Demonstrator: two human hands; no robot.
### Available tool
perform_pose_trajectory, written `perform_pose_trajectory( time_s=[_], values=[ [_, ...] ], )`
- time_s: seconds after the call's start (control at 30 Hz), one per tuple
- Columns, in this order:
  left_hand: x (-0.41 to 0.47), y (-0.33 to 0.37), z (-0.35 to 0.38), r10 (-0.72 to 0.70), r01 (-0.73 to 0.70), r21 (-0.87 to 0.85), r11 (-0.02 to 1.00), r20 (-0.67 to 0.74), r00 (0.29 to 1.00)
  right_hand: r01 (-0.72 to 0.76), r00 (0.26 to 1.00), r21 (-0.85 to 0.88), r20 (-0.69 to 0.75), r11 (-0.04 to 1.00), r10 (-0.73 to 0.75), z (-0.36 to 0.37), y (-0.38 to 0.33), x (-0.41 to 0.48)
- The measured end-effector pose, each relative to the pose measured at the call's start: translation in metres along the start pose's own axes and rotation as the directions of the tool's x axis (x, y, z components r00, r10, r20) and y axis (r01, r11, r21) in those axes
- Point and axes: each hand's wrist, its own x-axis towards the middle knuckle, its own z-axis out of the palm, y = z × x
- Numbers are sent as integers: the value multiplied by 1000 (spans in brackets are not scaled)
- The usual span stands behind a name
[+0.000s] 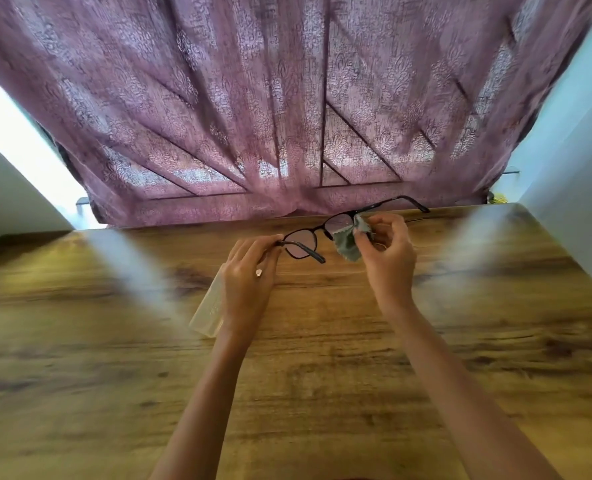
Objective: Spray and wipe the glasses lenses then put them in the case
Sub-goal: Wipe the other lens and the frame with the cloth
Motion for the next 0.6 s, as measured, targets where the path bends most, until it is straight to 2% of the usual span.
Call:
perform_pose_trajectory(
  time_s=[0.1,0.23,0.5,0.6],
  values=[
    [-1,-1,0,-1,1,-7,1000,1,1000,-179,984,114,44,977,175,1,2,3],
    [-4,-3,-2,-16,16,-25,1000,14,1000,-374,927,287,128,882,352,0,5,9],
    [1,-14,-16,-92,103,-59,993,162,982,-512,859,400,219,760,463,0,12,12],
    [16,-18,-20,-219,233,-57,971,189,957,-515,857,404,233,756,459,1,10,9]
  ],
)
